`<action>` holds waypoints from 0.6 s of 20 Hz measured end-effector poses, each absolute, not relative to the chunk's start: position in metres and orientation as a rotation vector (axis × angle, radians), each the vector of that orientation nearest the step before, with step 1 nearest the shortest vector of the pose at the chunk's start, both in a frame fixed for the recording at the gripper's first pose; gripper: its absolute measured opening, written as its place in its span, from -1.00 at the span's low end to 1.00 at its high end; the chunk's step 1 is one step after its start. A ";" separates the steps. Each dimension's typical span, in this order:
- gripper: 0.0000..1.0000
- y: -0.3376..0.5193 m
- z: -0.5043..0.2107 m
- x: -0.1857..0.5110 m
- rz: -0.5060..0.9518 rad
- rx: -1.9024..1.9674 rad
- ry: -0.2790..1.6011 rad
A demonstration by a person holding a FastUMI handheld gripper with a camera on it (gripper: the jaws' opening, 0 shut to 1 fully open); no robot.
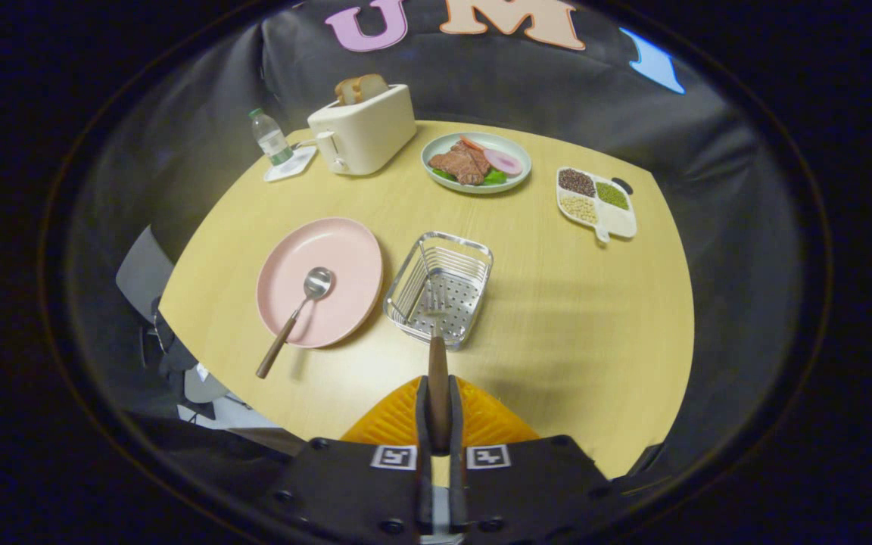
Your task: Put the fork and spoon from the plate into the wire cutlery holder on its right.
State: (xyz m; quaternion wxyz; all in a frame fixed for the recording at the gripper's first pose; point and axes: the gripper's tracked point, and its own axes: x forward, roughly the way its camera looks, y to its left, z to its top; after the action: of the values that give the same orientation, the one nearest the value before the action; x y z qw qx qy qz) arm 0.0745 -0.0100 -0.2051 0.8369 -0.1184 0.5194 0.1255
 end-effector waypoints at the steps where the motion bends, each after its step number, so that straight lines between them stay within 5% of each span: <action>1: -0.72 -0.011 -0.206 0.076 0.255 -0.253 1.096; 3: -0.56 -0.007 -0.206 0.077 0.254 -0.238 1.086; 7: 1.00 -0.002 -0.202 0.080 0.248 -0.215 1.048; 12: 1.00 -0.001 -0.191 0.087 0.213 -0.178 0.971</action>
State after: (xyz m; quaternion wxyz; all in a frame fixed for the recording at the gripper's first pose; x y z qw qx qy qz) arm 0.0871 -0.0007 -0.1907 0.8751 -0.0854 0.4653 0.1020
